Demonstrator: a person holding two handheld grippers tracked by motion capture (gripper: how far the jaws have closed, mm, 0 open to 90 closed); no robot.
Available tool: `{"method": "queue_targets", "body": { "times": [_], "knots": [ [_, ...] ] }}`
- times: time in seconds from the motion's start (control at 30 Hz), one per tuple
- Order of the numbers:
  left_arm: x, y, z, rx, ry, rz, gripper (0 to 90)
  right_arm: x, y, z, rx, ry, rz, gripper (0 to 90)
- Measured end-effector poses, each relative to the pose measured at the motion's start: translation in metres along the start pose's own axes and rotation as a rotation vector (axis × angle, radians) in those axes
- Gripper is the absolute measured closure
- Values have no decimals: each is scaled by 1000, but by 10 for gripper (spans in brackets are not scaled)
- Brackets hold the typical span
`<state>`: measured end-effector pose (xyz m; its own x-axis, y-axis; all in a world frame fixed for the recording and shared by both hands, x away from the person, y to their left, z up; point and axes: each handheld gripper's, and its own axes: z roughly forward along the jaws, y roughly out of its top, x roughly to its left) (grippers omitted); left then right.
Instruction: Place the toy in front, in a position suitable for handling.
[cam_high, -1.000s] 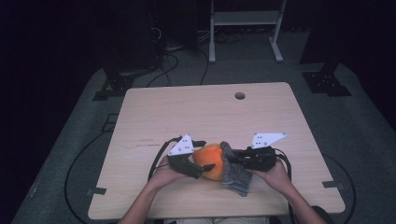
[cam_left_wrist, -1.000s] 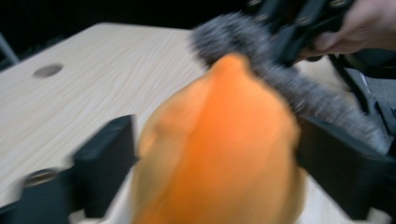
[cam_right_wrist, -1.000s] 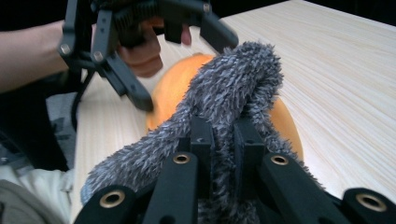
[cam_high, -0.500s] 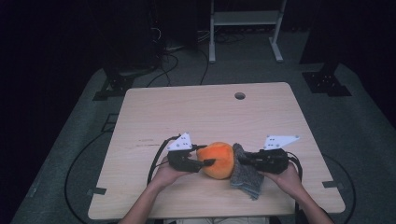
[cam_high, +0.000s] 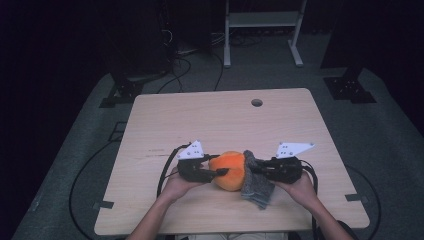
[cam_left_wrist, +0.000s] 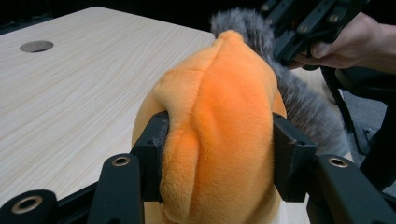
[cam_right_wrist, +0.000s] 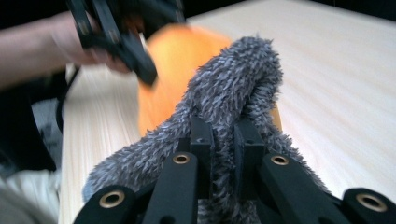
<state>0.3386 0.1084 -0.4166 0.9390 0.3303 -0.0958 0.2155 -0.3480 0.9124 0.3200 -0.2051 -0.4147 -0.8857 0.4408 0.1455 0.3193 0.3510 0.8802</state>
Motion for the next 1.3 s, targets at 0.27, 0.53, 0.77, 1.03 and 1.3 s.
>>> {"method": "queue_targets", "body": {
  "times": [0.27, 0.53, 0.77, 1.03, 1.3],
  "knots": [
    [-11, 9, 5, 36, -1, 37, 472, 18, 27, -8, -87, 21, -75, 805],
    [-1, -1, 12, 13, -78, -13, 109, 2, 8, -3, -52, 3, -17, 805],
    [-1, -7, 19, -15, -52, -11, 373, -8, -6, -12, -22, -28, 24, 804],
    [-6, 2, 15, -33, -11, 9, 499, 7, 8, -27, -65, -17, -23, 803],
    [-1, -3, 6, -26, -1, 4, 515, 7, 17, 2, -36, 2, -54, 804]
  ]
}}
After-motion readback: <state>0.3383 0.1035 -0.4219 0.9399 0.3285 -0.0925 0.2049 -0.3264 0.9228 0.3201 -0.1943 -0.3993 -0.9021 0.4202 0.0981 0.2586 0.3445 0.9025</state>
